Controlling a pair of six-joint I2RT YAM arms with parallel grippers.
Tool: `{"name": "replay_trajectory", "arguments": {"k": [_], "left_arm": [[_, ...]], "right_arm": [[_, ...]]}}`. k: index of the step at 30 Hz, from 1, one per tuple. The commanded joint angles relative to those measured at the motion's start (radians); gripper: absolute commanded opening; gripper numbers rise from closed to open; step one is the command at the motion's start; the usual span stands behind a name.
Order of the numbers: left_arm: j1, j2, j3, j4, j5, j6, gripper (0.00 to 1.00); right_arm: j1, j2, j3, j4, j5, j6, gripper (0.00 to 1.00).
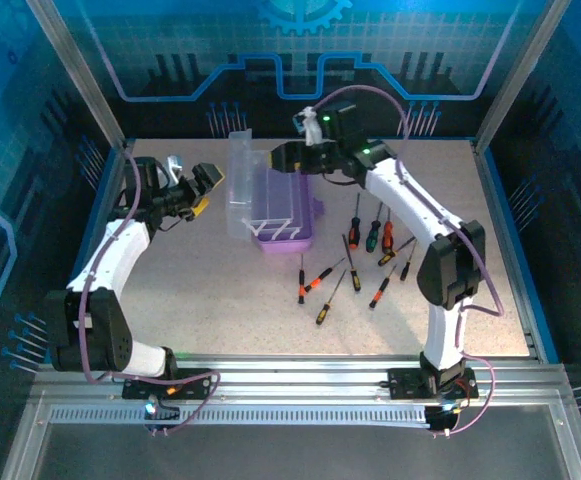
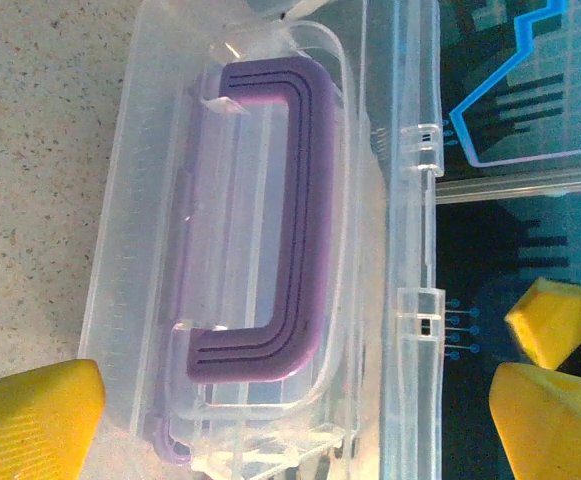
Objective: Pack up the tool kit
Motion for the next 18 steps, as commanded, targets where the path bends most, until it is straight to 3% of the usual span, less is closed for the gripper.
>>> {"name": "replay_trajectory", "arguments": {"k": [1,6,10,14,18], "left_arm": [[-0.068,0.034,0.168,-0.287,-0.163,0.180,0.99],[-0.211,0.112,0.423,-0.582,-0.489,0.332,0.99],[-0.339,0.228,0.636,-0.766,-0.773,0.386,0.99],[-0.408,0.338,0.773,-0.863,-0.913,0.401,0.99],[-0.431,0.410,0.840,-0.894,-0.920,0.410,0.99]], "right_arm": [[-0.043,-0.008,-0.092,-0.009,0.069,-0.021,0.69],[-0.087,-0.015,-0.212,-0.006,0.170,-0.038,0.73],[-0.107,-0.013,-0.304,0.035,0.175,-0.036,0.73],[-0.108,-0.015,-0.369,0.066,0.171,-0.031,0.74],[-0.100,-0.003,-0.408,0.085,0.171,-0.026,0.74]]}}
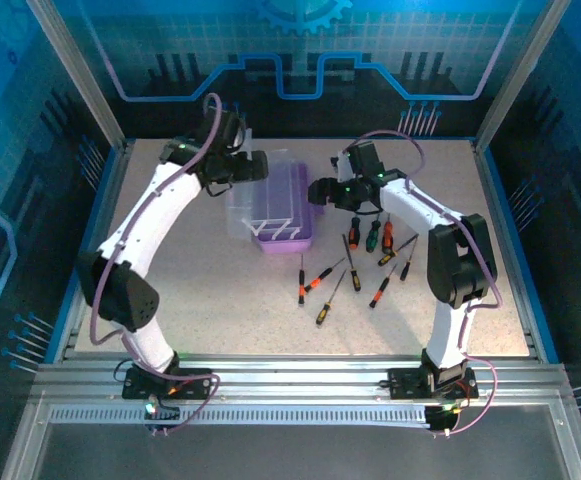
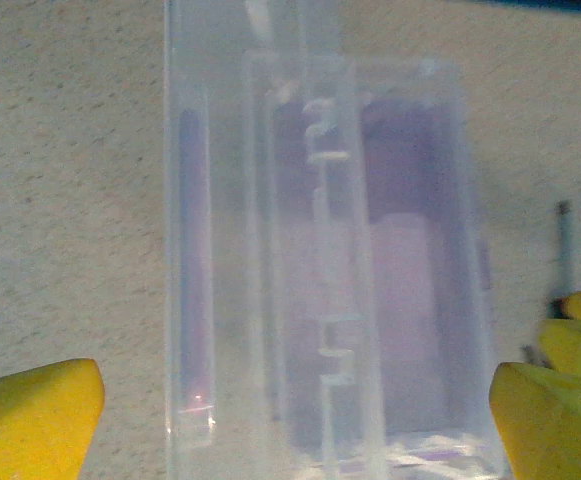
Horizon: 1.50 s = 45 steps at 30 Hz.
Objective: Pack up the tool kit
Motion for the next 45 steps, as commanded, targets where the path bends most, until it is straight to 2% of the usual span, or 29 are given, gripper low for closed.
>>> {"name": "replay_trajectory", "arguments": {"k": [1,5,10,13,19,28,31,36,45], "left_arm": [[-0.014,0.059,0.073,-0.136,-0.120,0.043,0.99],[-0.022,0.081,0.090,-0.151,-0.136,0.050,0.99],[-0.017,0.055,0.028,-0.109,-0.094,0.045,0.99],[0.000,0.004,-0.051,-0.038,-0.021,0.039,0.95],[0.056,-0.084,-0.189,0.076,0.136,0.037,0.80],[0.124,-0.185,-0.357,0.234,0.315,0.042,0.76],[0.180,-0.231,-0.450,0.334,0.384,0.010,0.76],[0.309,-0.304,-0.663,0.634,0.601,-0.187,0.74],[0.361,-0.296,-0.804,0.775,0.630,-0.219,0.75]], "right_arm": [[0.002,0.014,-0.027,0.043,0.003,-0.005,0.74],[0.016,0.024,-0.052,0.064,-0.004,-0.003,0.74],[0.032,0.057,-0.050,0.070,0.006,0.003,0.70],[0.039,0.072,-0.047,0.074,0.015,0.010,0.67],[0.045,0.114,-0.014,0.066,0.036,0.029,0.57],[0.044,0.159,0.037,0.051,0.025,0.051,0.41],[0.038,0.170,0.040,0.054,0.038,0.060,0.32],[0.005,0.164,0.021,0.053,0.076,0.061,0.23],[-0.022,0.121,-0.016,0.044,0.077,0.047,0.21]]}}
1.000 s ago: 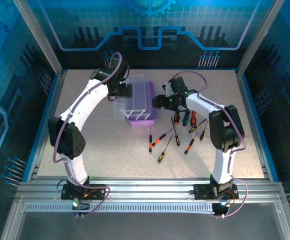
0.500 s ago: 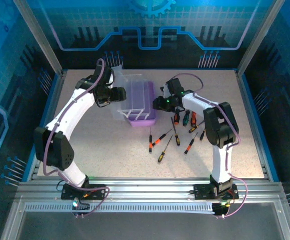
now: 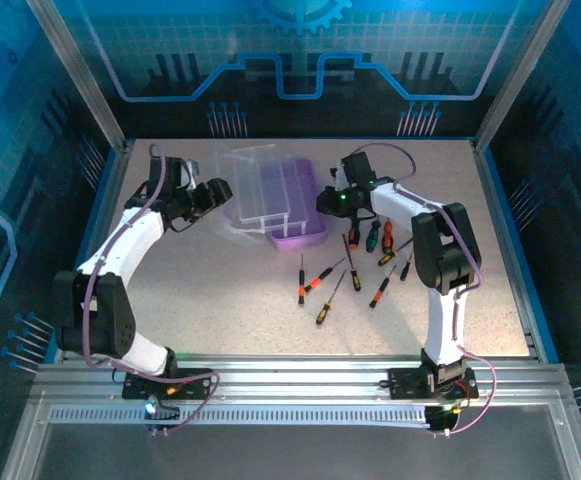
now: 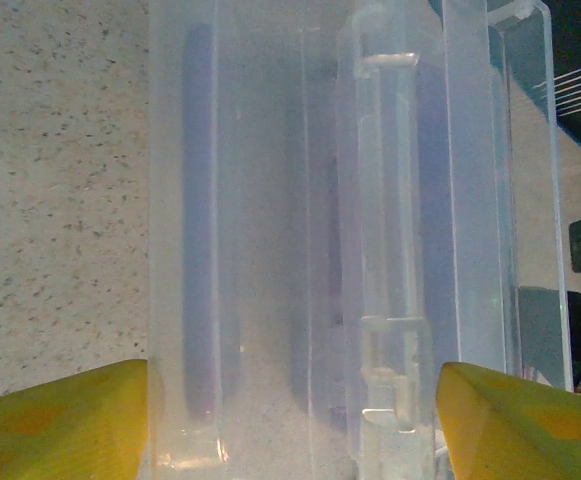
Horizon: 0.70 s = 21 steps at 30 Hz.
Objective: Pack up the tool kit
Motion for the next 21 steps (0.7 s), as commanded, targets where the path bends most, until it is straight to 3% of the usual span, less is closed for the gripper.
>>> {"name": "replay_trajectory", "arguments": {"k": [1,9,21], "left_arm": [[0.029,-0.010,-0.067,0.137,0.065,-0.052,0.75],[0.085,0.054,-0.147,0.228,0.079,-0.104,0.77],[0.106,0.305,0.009,0.303,0.157,-0.139,0.78]], "right_arm": [[-0.010,-0.030,-0.041,-0.025,0.040,-0.006,0.21],[-0.010,-0.096,-0.140,0.018,0.057,0.024,0.20],[0.003,-0.137,-0.197,0.076,0.046,0.114,0.21]]}}
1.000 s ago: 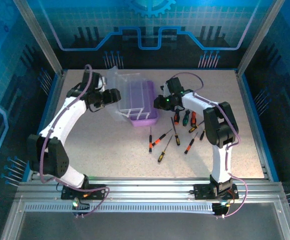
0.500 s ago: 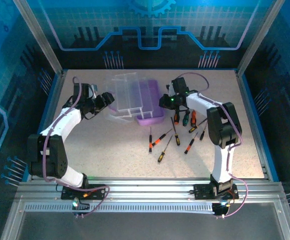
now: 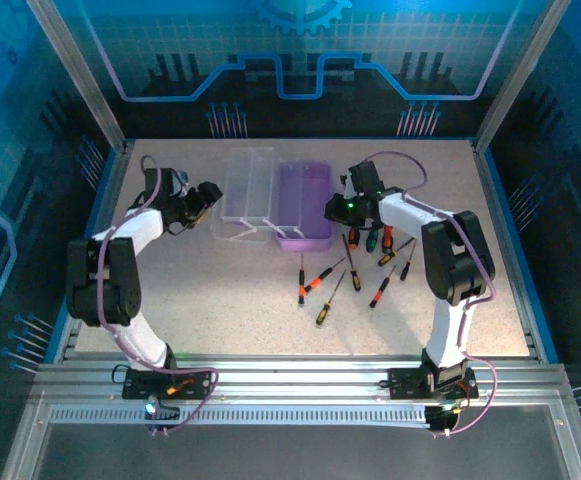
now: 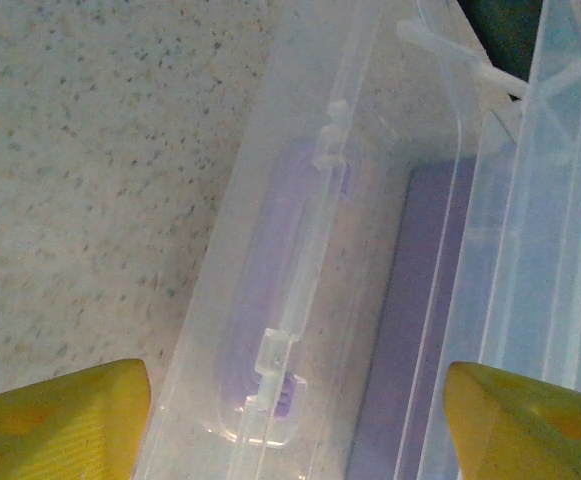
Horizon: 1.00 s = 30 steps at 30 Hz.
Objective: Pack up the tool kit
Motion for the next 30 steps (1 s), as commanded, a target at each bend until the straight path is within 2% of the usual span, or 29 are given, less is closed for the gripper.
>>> {"name": "replay_trajectory", "arguments": {"k": [1,4,6,10,15,22,25,30], "left_arm": [[-0.006,0.092,0.073,0.042,0.070,-0.026,0.78],[-0.002,0.114,0.112,0.021,0.074,-0.041,0.80],[0.002,0.075,0.086,0.012,0.045,-0.049,0.85],[0.020,-0.049,0.009,-0.089,-0.107,-0.062,0.99],[0.033,-0.195,-0.055,-0.182,-0.202,-0.077,0.99],[0.022,-0.380,-0.070,-0.231,-0.168,-0.105,0.99],[-0.011,-0.463,-0.077,-0.244,-0.149,-0.111,0.99],[-0.118,-0.559,-0.045,-0.284,-0.173,-0.074,0.99]], "right_arm": [[0.006,-0.019,-0.034,0.028,-0.024,0.057,0.22],[0.009,-0.011,-0.007,0.014,-0.030,0.056,0.25],[0.011,-0.009,0.026,-0.026,-0.026,0.034,0.27],[0.011,-0.001,0.092,-0.094,-0.030,-0.027,0.33],[0.011,-0.012,0.164,-0.189,-0.050,-0.089,0.41],[0.013,-0.056,0.221,-0.266,-0.012,-0.141,0.46],[0.014,-0.100,0.198,-0.272,0.016,-0.147,0.45],[0.021,-0.221,0.088,-0.259,0.082,-0.140,0.45]]}}
